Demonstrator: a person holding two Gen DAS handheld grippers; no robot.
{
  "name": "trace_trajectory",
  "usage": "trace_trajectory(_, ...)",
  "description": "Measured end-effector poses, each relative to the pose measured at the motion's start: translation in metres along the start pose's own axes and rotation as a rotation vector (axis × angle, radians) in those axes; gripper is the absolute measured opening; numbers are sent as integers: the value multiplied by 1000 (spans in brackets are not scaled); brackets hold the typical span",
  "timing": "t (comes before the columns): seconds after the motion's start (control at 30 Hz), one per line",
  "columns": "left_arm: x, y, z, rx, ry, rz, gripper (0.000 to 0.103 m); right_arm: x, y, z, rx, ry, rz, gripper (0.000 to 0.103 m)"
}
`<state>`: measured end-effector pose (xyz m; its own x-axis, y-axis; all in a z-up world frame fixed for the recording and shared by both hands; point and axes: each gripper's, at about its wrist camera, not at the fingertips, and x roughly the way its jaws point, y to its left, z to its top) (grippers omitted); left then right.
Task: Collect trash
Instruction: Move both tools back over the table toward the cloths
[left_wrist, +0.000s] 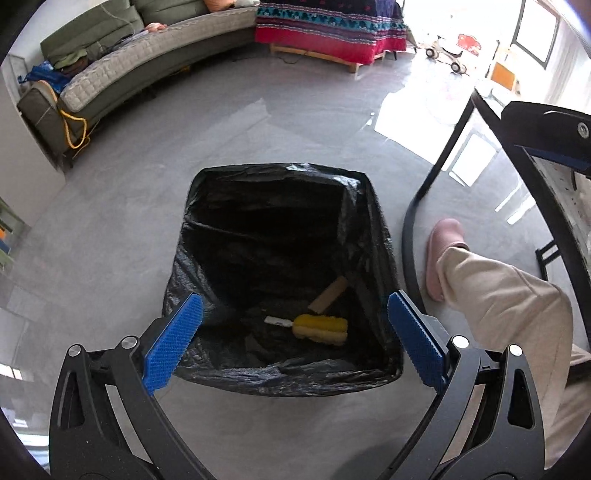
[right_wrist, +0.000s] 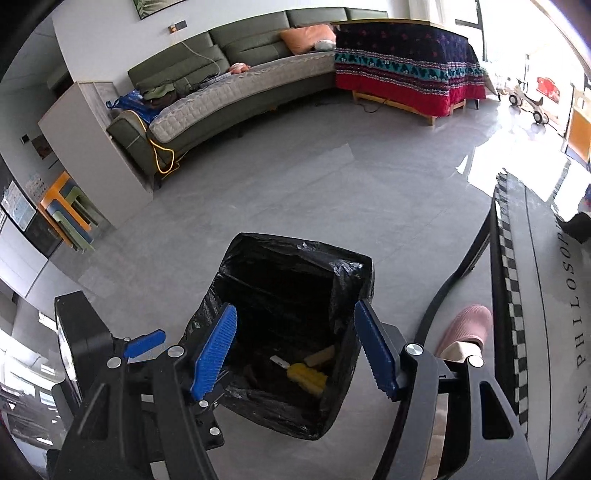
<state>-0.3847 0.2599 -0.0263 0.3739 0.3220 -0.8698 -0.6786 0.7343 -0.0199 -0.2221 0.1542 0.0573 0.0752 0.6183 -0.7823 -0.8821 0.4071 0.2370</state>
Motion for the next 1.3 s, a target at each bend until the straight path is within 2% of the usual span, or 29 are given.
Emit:
trace_trajectory(0.13,-3,-15,3,27,-13,-37,97,-11,-11,-6,17,-16,7,68)
trace_trajectory(0.33,-17,-52,24,95,-45,-100,97,-43,-37,-13,42,-75,-33,68)
trace_trajectory(0.83,-22,-183,93,305,-101,-252,97,-112,-188,-41,291,-166,-268,68)
trace_trajectory(1.0,-21,-227,110,369,-113,-296,97,-129,-254,-62,440,-166,-335,68)
trace_trajectory(1.17,-19,-266,122,417,-124,-333,97,-130,-299,-81,541,-148,-360,67)
trace_trajectory(1.3,-16,-284,127,442,-122,-349,97,-119,-311,-85,554,-118,-352,59)
